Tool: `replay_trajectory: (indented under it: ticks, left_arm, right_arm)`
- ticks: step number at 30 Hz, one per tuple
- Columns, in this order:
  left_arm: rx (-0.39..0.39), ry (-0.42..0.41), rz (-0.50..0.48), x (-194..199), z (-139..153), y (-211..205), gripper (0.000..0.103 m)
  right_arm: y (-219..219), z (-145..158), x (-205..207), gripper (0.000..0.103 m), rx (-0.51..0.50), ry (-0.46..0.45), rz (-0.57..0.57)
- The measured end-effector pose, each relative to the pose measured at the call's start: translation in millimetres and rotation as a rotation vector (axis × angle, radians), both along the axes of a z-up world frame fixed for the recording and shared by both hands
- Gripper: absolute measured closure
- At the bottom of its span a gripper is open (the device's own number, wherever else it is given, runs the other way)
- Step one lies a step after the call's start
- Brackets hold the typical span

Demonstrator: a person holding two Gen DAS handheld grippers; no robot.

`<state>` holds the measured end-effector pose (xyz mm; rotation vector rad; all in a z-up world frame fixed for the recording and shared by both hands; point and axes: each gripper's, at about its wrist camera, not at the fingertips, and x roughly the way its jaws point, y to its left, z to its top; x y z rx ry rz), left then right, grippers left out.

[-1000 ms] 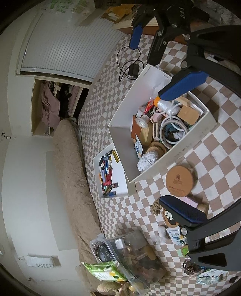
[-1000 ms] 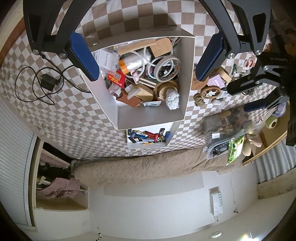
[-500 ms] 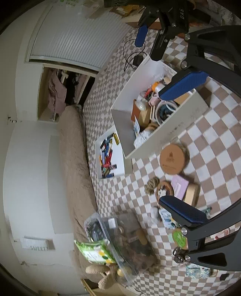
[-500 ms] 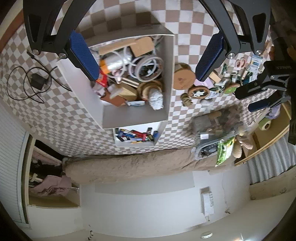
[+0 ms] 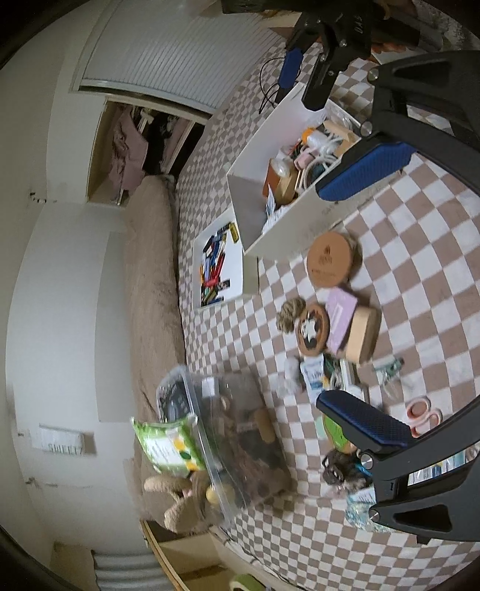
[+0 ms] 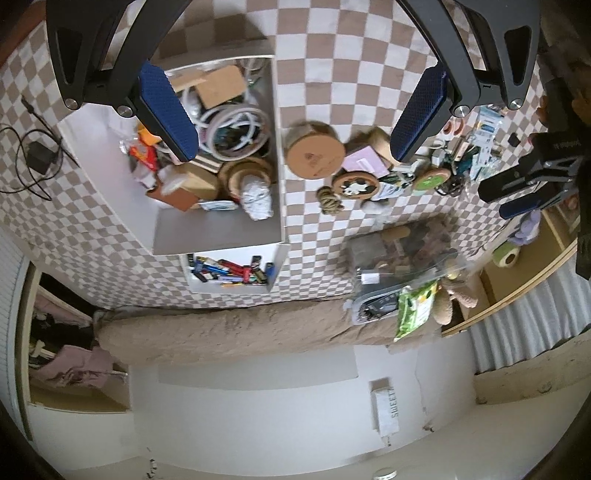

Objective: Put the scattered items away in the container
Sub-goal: 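Withdraw both open tools from the box back toward the scattered items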

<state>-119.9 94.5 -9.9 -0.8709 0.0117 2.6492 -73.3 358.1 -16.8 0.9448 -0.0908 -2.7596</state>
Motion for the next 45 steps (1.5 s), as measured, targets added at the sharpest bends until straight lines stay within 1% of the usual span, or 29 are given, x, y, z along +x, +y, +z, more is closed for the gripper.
replay_trajectory:
  ticks: [12, 19, 23, 27, 33, 39, 45]
  left_arm:
    - [-0.022, 0.021, 0.105, 6.2, -0.7, -63.8, 0.000]
    - [-0.047, 0.018, 0.157, 9.9, -9.7, -97.3, 0.000]
    - [-0.055, -0.013, 0.186, 9.2, -19.7, -118.7, 0.000]
    - [-0.102, -0.035, 0.226, 7.1, -32.5, -138.4, 0.000]
    - [-0.131, -0.099, 0.272, 7.1, -54.9, -171.0, 0.000]
    - [-0.197, -0.171, 0.263, 9.3, -75.6, -191.0, 0.000]
    - [-0.224, -0.259, 0.228, 18.8, -101.0, -209.0, 0.000]
  right_arm:
    - [-49.1, -2.7, -7.3, 0.000, -0.027, 0.004, 0.080]
    - [-71.6, -9.7, -12.7, 0.000, -0.038, -0.001, 0.115]
    - [-84.1, -17.4, -17.0, 0.000, -0.038, -0.008, 0.129]
    - [-99.1, -25.1, -20.2, 0.000, -0.010, -0.025, 0.160]
    - [-118.9, -44.3, -27.2, 0.000, 0.021, -0.067, 0.194]
    - [-138.2, -72.6, -33.5, 0.000, 0.027, -0.128, 0.224]
    - [-158.4, -103.1, -35.0, 0.000, 0.059, -0.196, 0.258]
